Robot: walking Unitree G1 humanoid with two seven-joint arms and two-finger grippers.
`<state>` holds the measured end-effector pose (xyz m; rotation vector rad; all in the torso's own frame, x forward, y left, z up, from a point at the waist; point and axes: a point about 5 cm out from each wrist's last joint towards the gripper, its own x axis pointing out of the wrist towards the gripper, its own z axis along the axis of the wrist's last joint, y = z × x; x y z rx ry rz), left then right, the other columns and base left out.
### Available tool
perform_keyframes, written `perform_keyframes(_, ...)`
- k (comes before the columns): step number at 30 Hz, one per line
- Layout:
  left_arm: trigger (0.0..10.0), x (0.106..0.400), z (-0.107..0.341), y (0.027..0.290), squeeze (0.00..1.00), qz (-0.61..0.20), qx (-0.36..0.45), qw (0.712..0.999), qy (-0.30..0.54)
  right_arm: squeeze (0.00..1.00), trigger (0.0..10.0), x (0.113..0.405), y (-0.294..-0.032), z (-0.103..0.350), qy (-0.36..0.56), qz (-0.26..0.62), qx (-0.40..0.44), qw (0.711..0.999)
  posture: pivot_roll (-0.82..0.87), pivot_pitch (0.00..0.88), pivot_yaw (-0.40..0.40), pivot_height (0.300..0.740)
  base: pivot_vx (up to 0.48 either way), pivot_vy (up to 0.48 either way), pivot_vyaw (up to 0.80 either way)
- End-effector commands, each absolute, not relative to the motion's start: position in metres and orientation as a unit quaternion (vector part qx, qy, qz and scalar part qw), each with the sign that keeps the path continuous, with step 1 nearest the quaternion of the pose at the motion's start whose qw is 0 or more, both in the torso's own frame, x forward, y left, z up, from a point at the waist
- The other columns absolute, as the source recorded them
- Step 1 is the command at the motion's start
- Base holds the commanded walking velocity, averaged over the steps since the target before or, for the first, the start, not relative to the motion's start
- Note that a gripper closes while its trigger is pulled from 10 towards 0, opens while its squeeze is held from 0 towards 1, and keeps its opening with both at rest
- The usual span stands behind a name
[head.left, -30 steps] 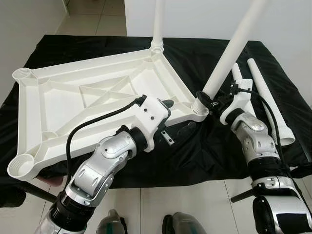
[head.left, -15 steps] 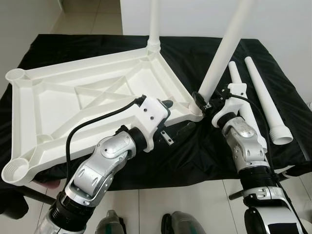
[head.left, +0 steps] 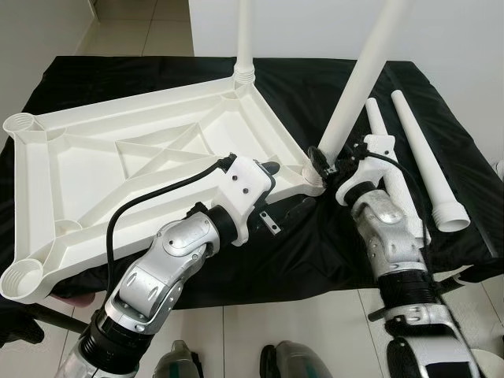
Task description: Building children table
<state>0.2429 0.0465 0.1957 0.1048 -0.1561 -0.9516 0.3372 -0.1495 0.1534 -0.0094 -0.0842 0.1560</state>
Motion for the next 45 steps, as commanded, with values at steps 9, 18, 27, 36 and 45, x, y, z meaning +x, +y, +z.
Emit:
perform_keyframes(9,10.0,0.238,0.195,0.045,0.0,-0.479,0.053,0.873,-0.07,0.0,10.0,0.33,-0.134,0.138,-0.022,0.001,0.013,1.0,-0.09,0.042,-0.019,0.74,0.0,0.0,0.0)
perform_keyframes(18,10.0,0.237,0.195,0.044,0.0,-0.481,0.051,0.873,-0.07,0.0,10.0,0.33,-0.122,0.144,-0.037,-0.099,0.043,0.993,-0.08,0.035,-0.025,0.74,0.0,0.0,0.0)
perform_keyframes(27,10.0,0.238,0.195,0.043,0.0,-0.478,0.05,0.874,-0.07,0.0,10.0,0.331,-0.118,0.144,-0.037,-0.094,0.042,0.994,-0.08,0.036,-0.031,0.74,0.0,0.0,0.0)
perform_keyframes(36,10.0,0.238,0.195,0.043,0.0,-0.479,0.049,0.874,-0.071,1.0,10.0,0.335,-0.13,0.147,-0.046,-0.091,0.036,0.994,-0.09,0.039,-0.031,0.74,0.0,0.0,0.0)
perform_keyframes(45,10.0,0.24,0.196,0.042,0.0,-0.477,0.048,0.874,-0.073,0.0,10.0,0.343,-0.141,0.153,-0.056,-0.062,0.02,0.996,-0.09,0.045,-0.03,0.74,0.0,0.0,0.0)
